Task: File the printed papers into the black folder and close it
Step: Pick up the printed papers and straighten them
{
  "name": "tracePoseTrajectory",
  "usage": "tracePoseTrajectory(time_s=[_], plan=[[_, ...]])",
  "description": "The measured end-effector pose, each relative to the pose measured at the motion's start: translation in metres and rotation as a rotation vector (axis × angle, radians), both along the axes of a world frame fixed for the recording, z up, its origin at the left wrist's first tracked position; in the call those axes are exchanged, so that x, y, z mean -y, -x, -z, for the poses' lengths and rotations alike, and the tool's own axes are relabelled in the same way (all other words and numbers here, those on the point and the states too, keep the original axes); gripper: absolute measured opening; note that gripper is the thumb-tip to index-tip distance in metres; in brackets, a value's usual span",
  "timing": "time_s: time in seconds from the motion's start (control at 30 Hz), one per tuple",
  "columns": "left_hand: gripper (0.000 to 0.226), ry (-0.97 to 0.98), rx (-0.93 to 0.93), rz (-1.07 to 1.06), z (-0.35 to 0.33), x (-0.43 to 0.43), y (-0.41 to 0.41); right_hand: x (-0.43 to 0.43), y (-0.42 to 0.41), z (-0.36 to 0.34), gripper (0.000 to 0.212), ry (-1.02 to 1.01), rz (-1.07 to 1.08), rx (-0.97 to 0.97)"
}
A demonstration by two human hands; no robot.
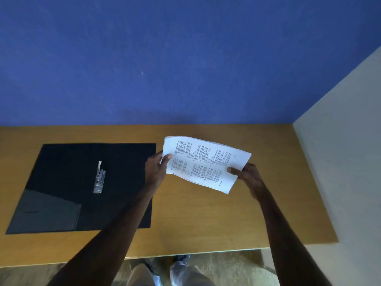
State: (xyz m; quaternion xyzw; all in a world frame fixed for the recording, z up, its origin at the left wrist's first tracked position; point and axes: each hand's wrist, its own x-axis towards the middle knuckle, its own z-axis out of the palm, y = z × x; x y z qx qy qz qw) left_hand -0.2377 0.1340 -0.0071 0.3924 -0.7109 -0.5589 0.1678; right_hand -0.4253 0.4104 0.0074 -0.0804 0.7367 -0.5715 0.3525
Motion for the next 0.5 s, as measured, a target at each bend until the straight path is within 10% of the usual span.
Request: tracePoseTrajectory(time_s=[0.5], plan=[[0.031,0.330,0.192,0.176,-0.066,0.029,-0.006,0.096,0.018,-0.104,0.029,-0.400,-0.768,-0.342]])
